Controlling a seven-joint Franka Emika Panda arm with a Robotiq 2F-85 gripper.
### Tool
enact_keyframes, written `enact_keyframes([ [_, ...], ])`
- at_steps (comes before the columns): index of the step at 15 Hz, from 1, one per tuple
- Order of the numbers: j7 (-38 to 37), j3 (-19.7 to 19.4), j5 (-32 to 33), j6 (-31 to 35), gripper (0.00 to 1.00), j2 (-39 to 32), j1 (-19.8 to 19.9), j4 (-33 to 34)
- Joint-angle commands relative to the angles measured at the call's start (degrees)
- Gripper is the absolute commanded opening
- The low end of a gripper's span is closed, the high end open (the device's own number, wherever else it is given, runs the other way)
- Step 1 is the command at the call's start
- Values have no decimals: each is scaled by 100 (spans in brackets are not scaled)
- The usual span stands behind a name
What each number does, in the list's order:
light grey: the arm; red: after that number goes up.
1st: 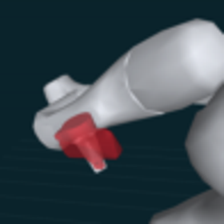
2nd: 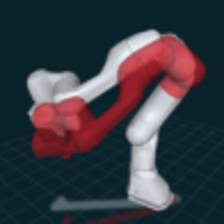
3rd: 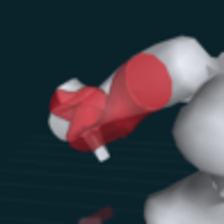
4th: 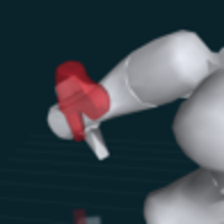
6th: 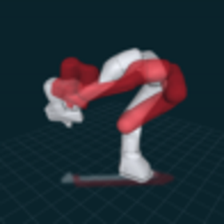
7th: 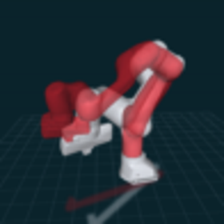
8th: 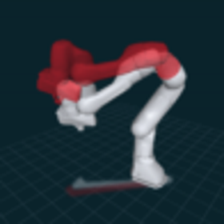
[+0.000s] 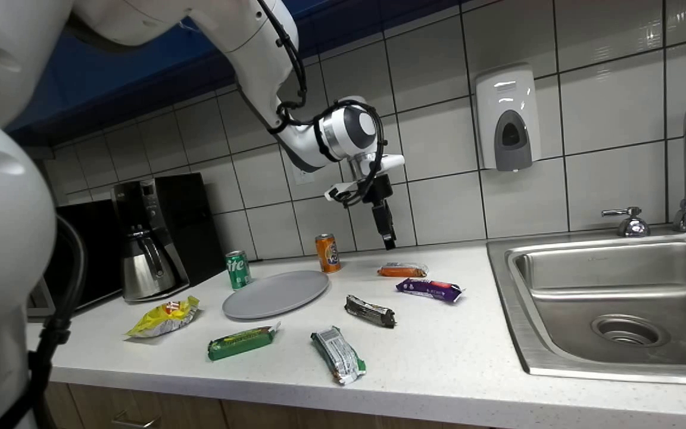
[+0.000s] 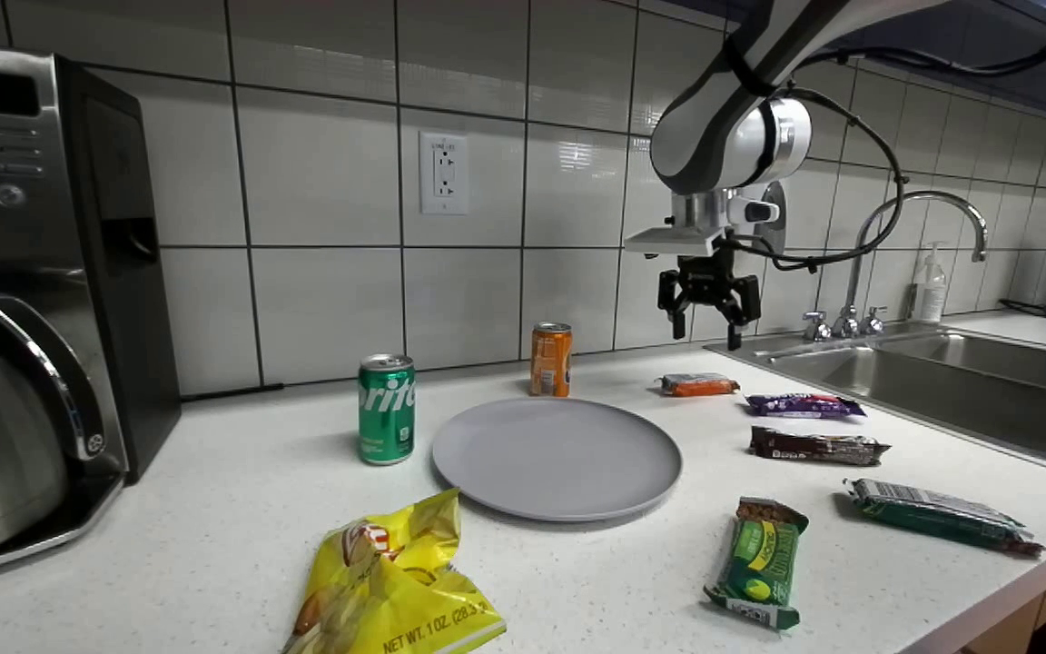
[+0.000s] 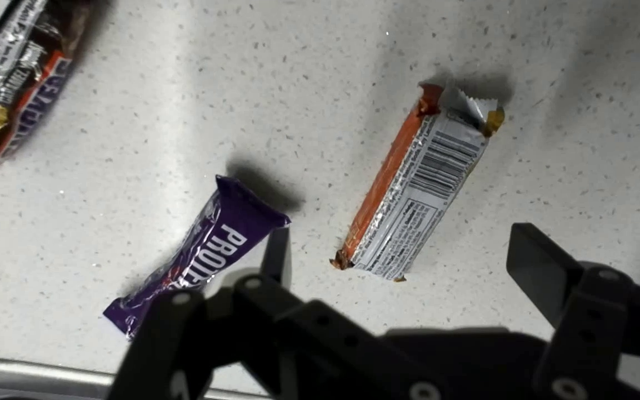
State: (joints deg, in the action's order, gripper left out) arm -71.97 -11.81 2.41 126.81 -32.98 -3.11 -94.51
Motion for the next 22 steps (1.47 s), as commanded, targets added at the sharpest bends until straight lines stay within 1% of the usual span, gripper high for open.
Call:
enact_keyframes([
  [1,-583,-45,20,-83,100,-206,-5,291],
  [5,-970,-1,-67,-39,100,-390,46,417],
  [9,-1164,-1,-47,-6,100,-548,68,518],
  [22,-1150,-3,-42,-2,100,-879,137,704],
])
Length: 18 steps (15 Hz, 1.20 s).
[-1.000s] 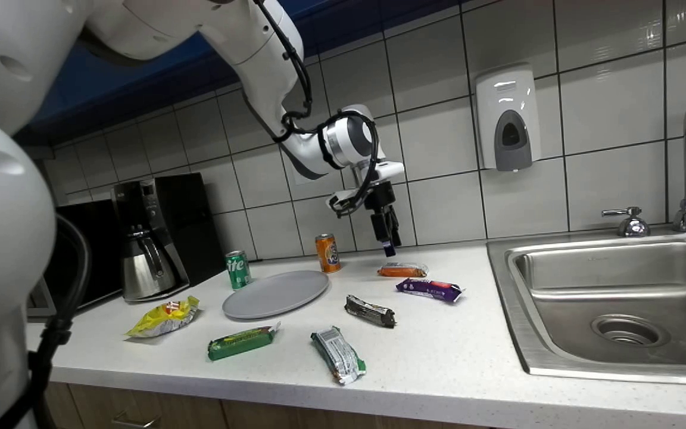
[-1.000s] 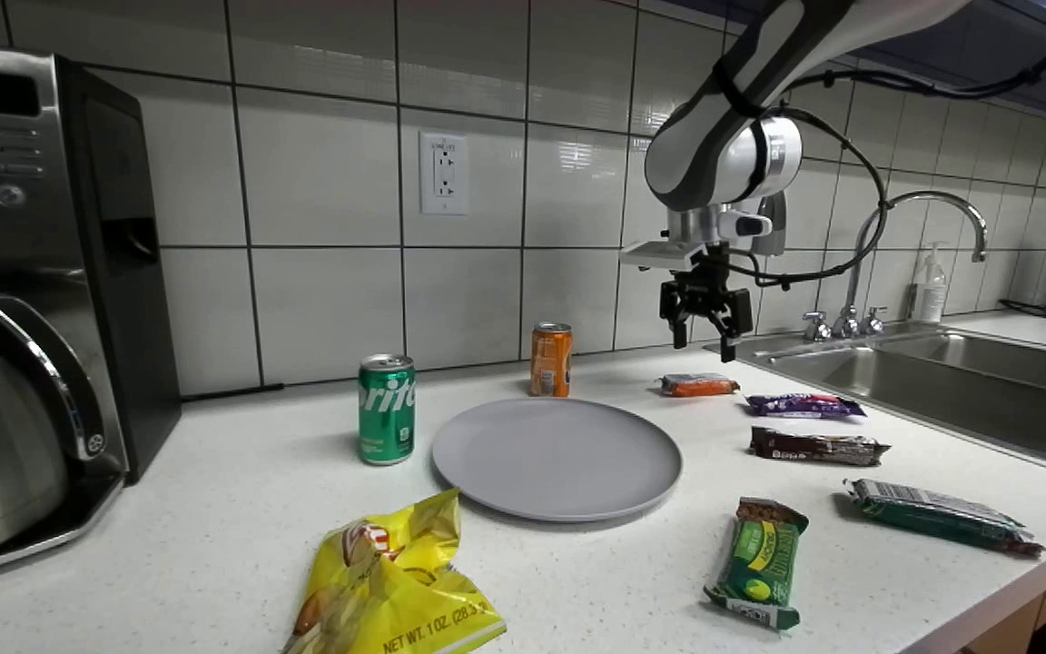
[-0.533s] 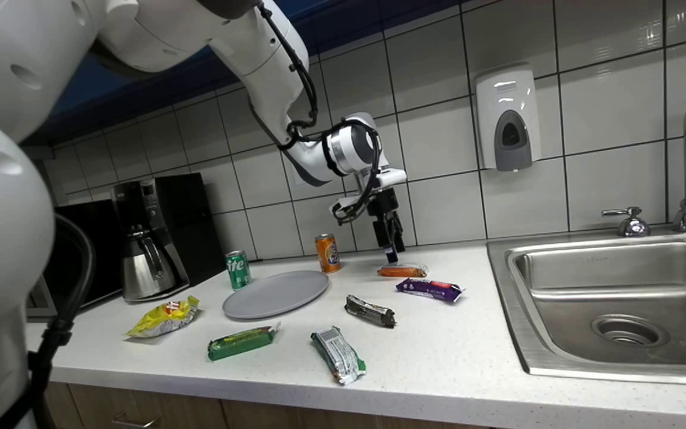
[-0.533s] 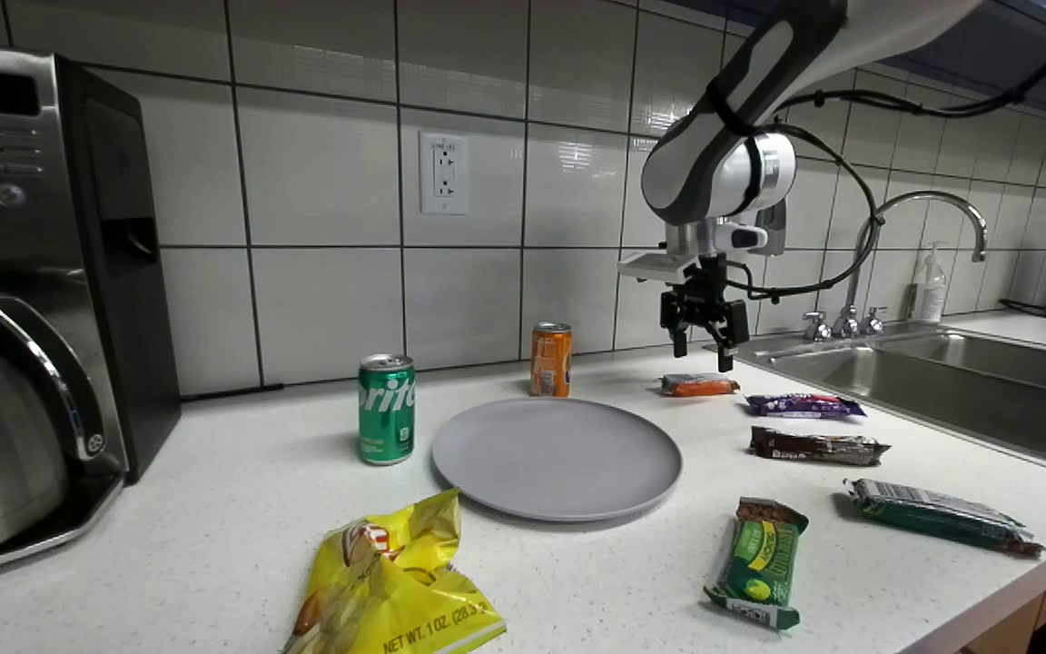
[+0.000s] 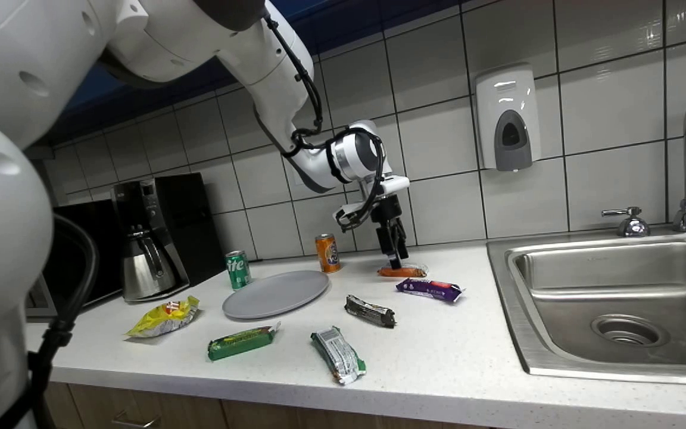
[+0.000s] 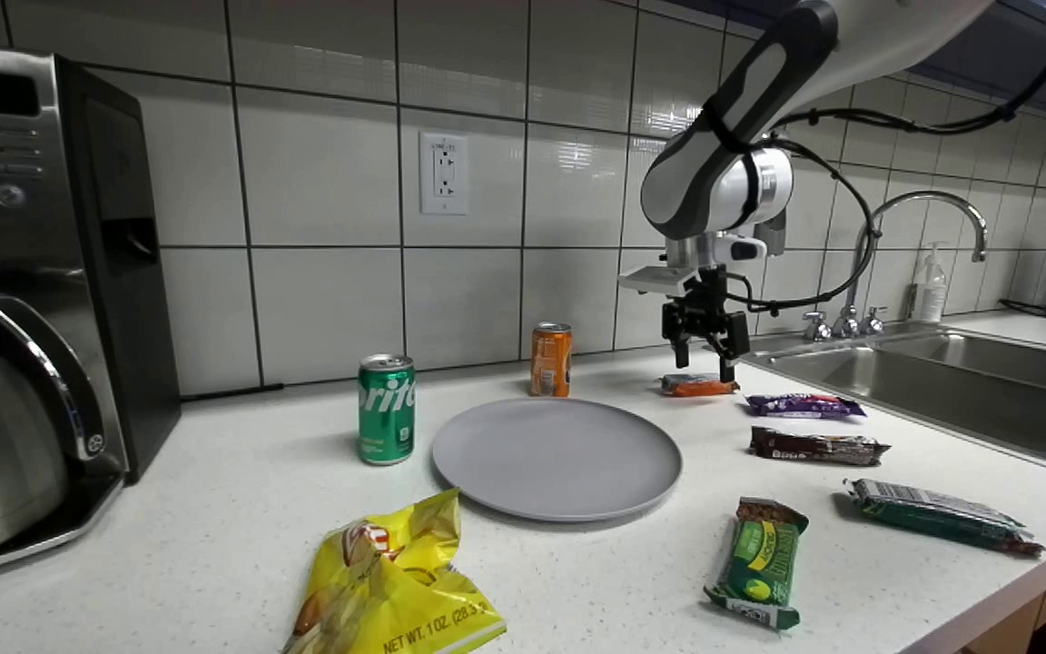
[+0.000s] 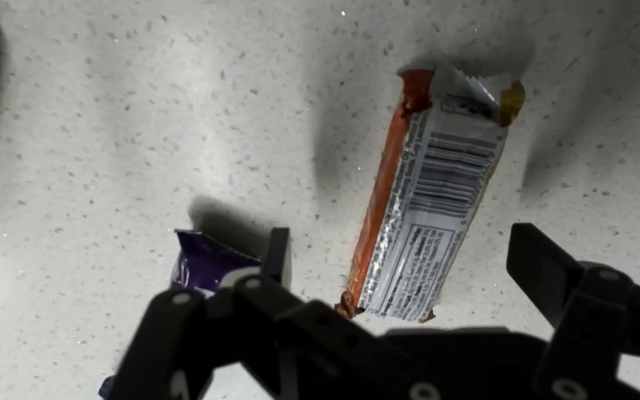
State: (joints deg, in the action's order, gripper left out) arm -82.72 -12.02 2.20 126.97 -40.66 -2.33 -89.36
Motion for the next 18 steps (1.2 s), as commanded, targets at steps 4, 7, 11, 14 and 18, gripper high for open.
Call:
enact_keyframes([
  [4,-68,13,-16,-27,100,-160,57,215],
  [7,-55,10,-12,-18,66,-162,56,216],
  [11,-51,-8,8,-17,33,-165,53,243],
  [14,-54,-26,17,-27,17,-164,55,256],
  [18,16,-24,33,-59,17,-74,38,185],
])
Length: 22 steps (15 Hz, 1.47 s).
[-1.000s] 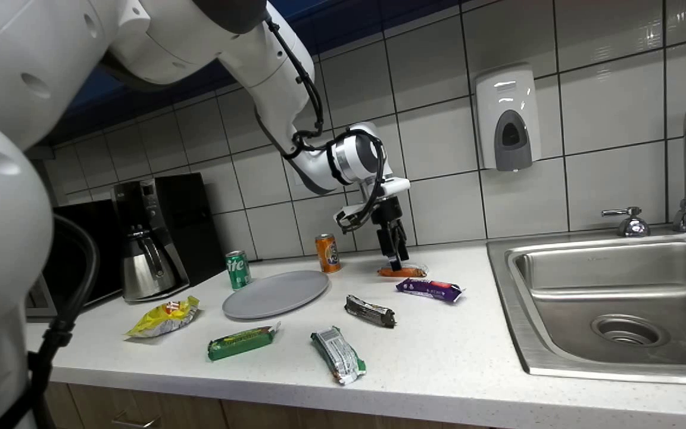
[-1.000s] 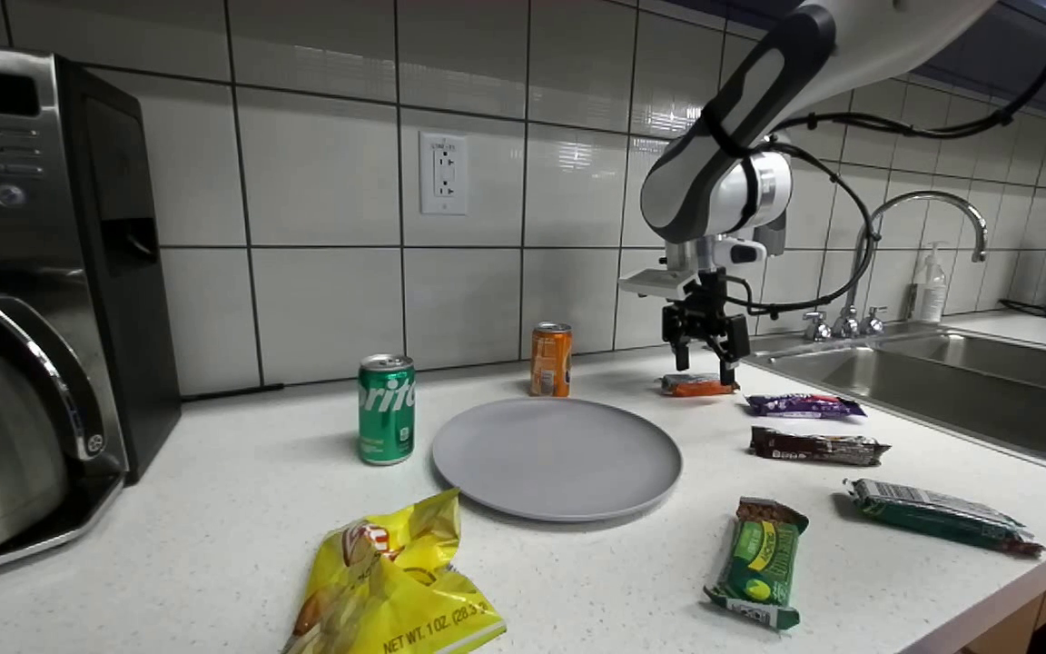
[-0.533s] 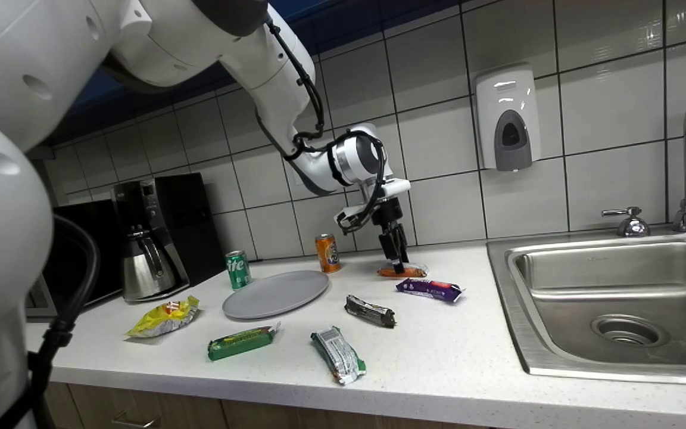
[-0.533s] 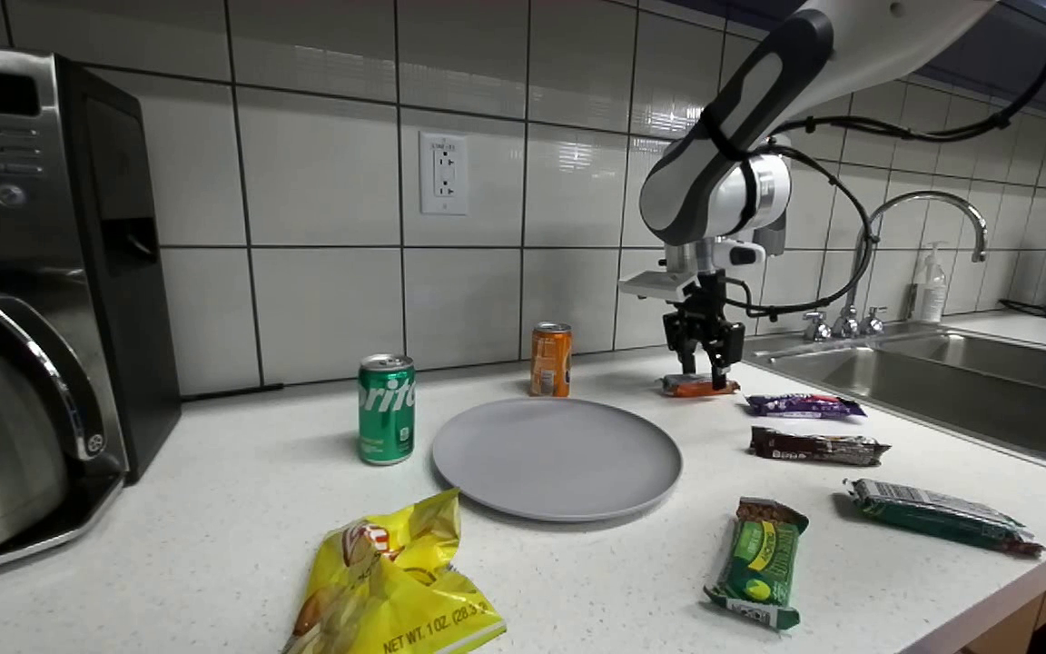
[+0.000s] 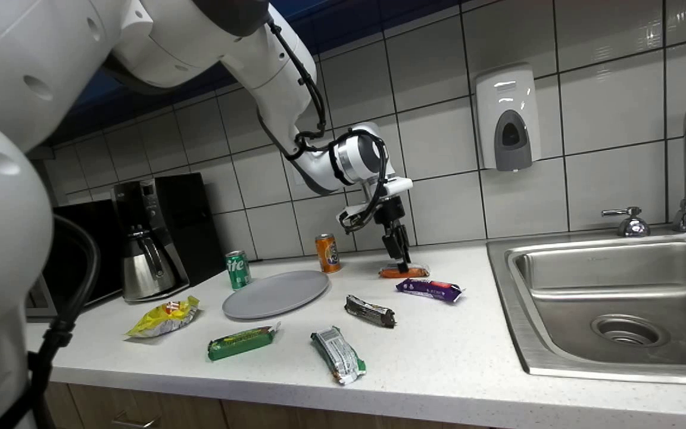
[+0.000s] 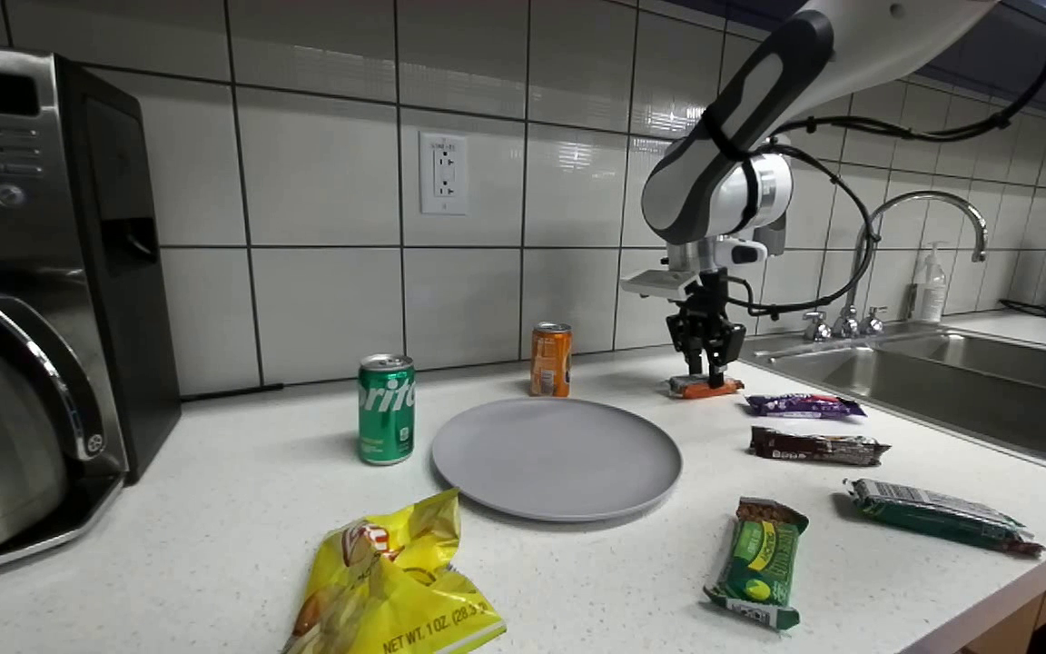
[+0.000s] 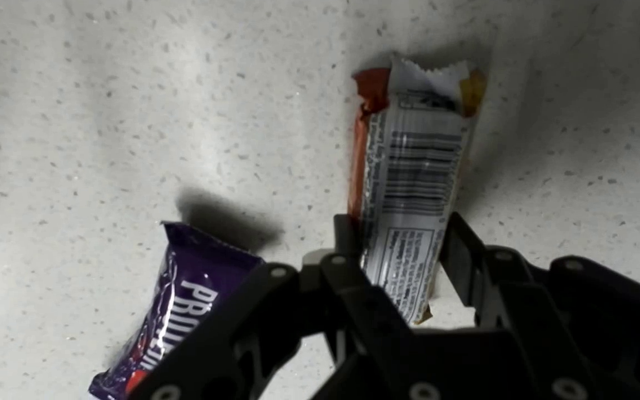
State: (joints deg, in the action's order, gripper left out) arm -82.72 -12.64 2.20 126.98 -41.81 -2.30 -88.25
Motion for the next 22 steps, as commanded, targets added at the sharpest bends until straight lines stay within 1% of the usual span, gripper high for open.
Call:
enact_keyframes([
  [1,38,42,69,-59,17,92,0,39],
  [10,305,130,191,69,17,697,-223,-326],
  [22,1062,569,338,179,17,1705,-518,-1303],
])
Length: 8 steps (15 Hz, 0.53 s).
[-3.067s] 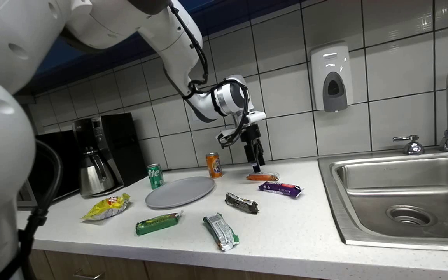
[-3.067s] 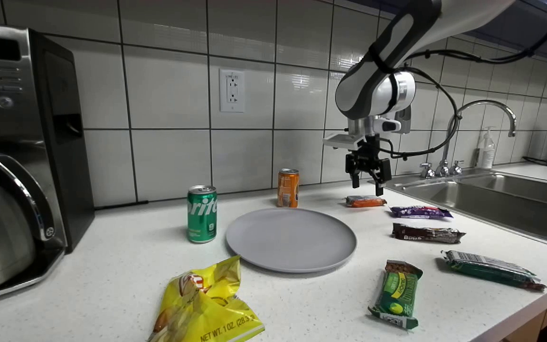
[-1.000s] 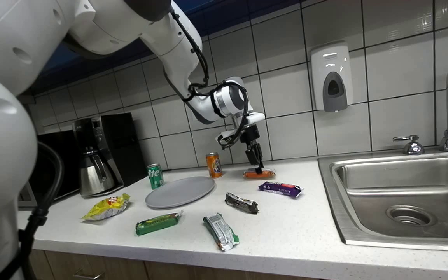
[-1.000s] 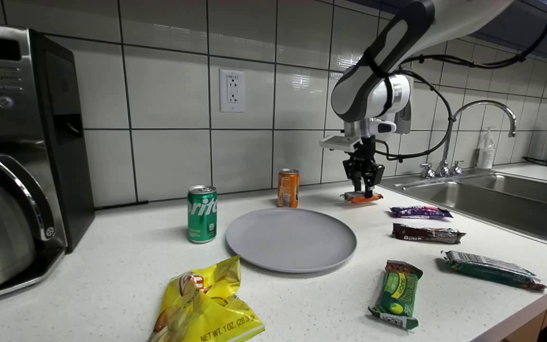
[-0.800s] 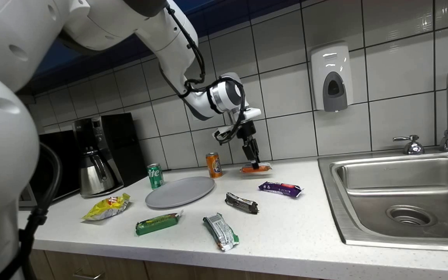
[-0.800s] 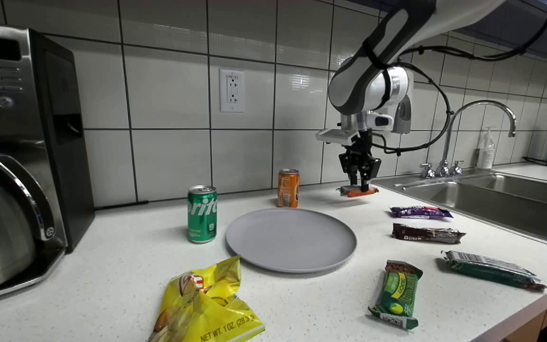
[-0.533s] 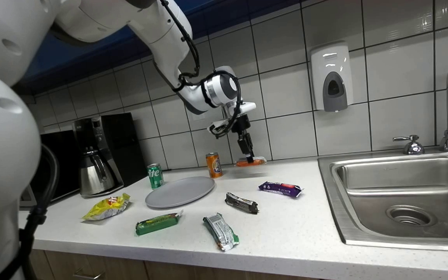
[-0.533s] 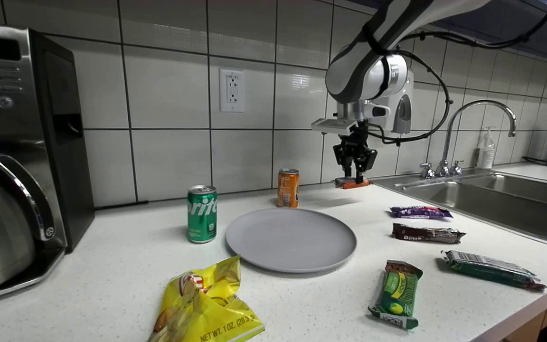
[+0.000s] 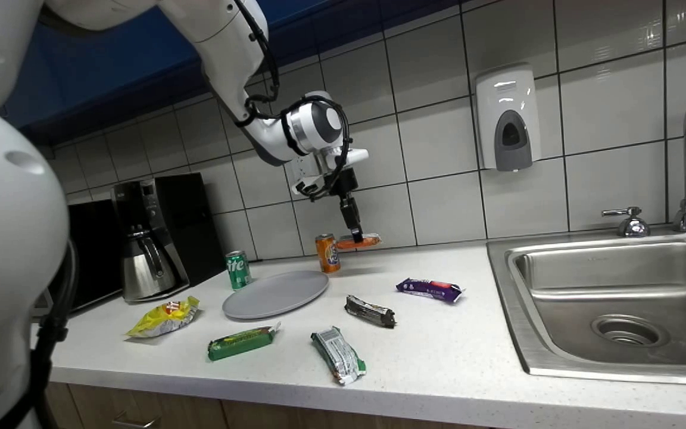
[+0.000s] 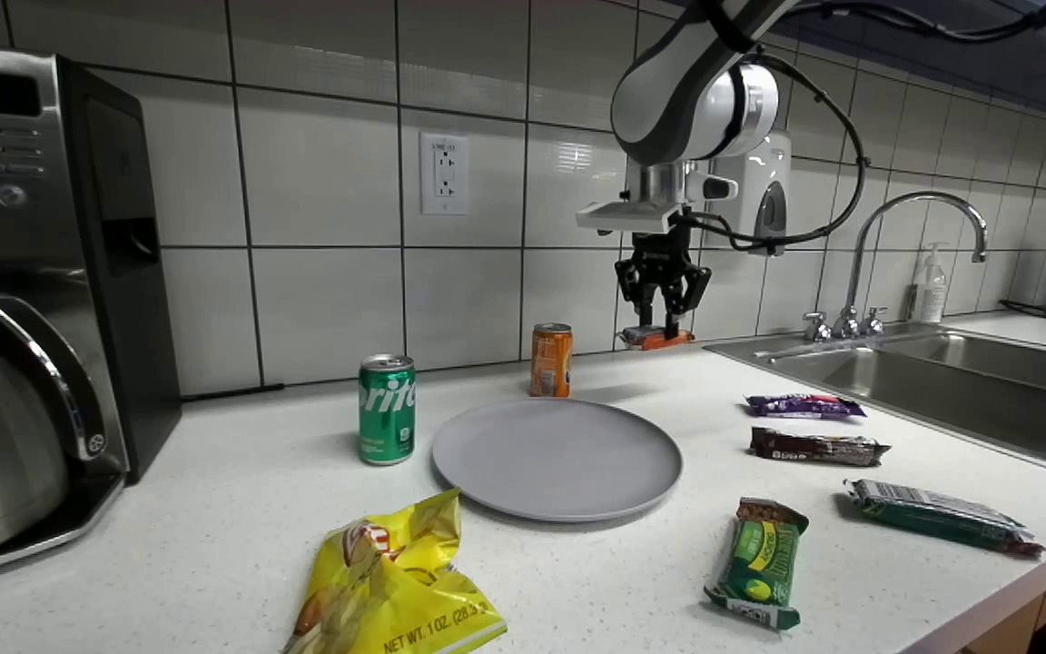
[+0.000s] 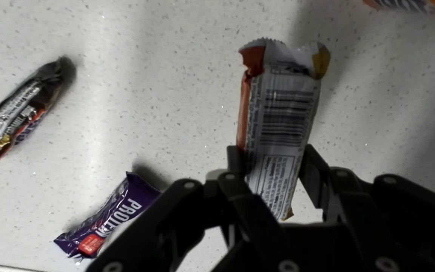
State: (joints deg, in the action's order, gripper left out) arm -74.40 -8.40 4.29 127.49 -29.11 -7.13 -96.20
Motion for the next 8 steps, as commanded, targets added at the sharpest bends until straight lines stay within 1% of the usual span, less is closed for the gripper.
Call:
enact_keyframes([
  [1,286,192,145,113,17,473,-60,-560],
  [3,370,283,134,112,17,516,-112,-651],
  [8,486,485,77,89,17,400,-246,-604],
])
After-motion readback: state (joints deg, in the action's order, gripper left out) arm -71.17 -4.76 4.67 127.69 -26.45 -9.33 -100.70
